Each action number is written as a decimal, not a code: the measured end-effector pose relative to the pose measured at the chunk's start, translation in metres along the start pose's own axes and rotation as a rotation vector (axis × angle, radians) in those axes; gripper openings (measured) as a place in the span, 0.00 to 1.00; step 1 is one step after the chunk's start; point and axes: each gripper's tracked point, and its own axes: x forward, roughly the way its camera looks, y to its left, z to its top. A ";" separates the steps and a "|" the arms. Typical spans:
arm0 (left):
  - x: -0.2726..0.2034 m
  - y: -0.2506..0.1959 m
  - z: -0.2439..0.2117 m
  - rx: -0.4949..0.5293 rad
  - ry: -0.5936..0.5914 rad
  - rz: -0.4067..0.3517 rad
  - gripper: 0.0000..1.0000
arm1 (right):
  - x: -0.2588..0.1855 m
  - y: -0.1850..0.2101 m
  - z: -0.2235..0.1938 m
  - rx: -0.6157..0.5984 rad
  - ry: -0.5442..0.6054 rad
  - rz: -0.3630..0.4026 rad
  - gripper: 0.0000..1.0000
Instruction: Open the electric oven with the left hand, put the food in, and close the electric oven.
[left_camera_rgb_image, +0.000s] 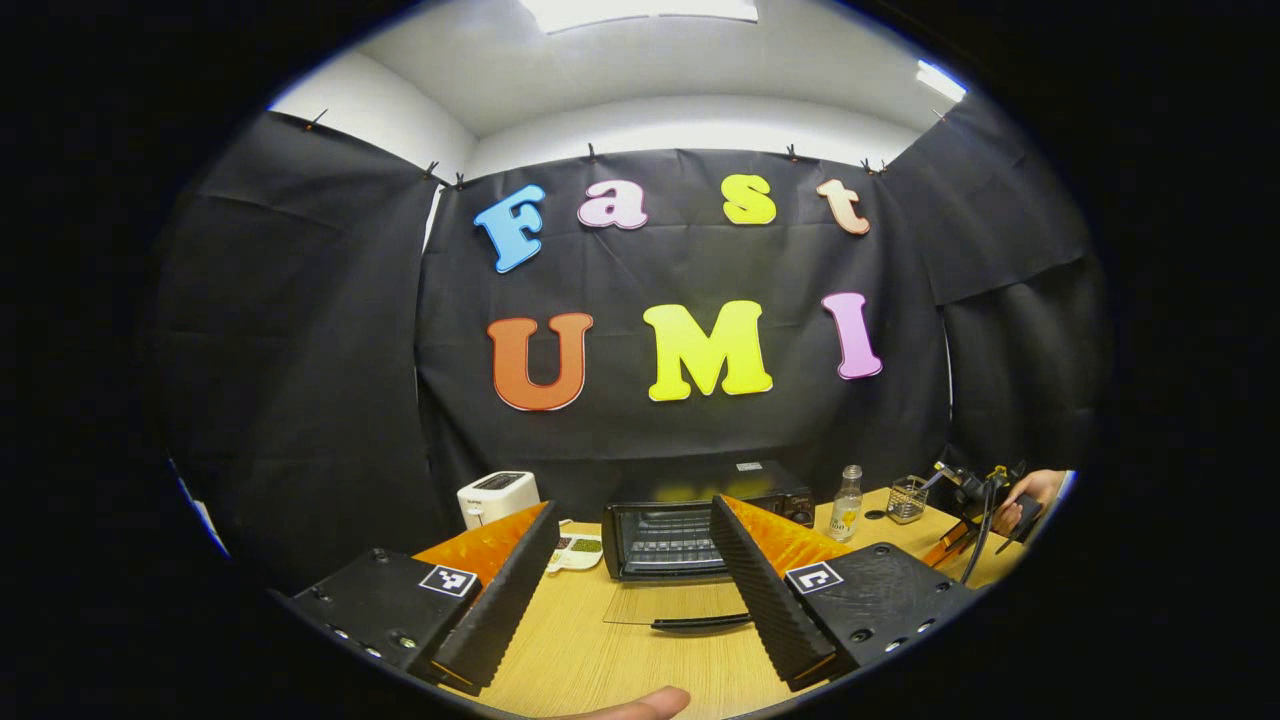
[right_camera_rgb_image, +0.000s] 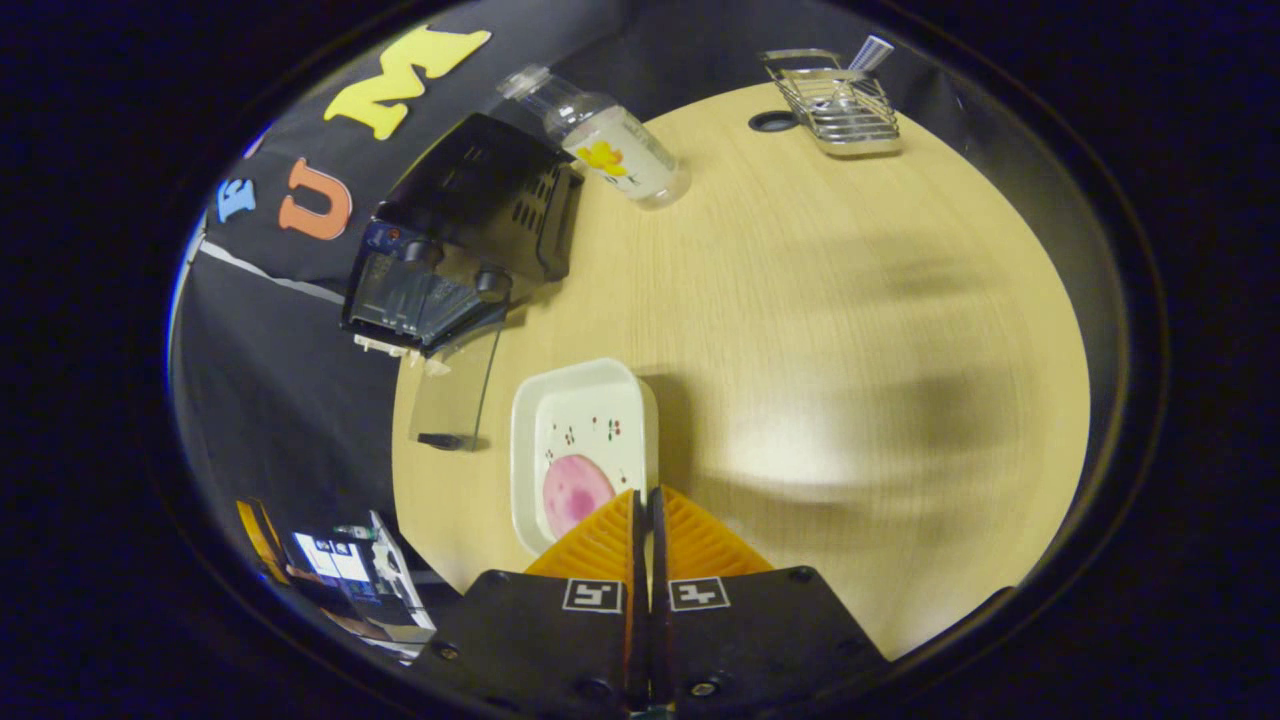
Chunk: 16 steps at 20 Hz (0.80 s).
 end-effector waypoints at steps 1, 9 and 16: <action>0.000 0.002 -0.002 -0.005 0.002 -0.003 0.96 | -0.007 0.006 0.000 -0.011 -0.012 0.001 0.01; -0.005 0.027 -0.008 0.004 0.005 0.020 0.96 | -0.035 0.093 -0.015 -0.067 -0.074 0.048 0.01; -0.014 0.042 -0.011 0.002 -0.007 0.007 0.96 | -0.016 0.181 -0.032 -0.043 -0.076 0.135 0.01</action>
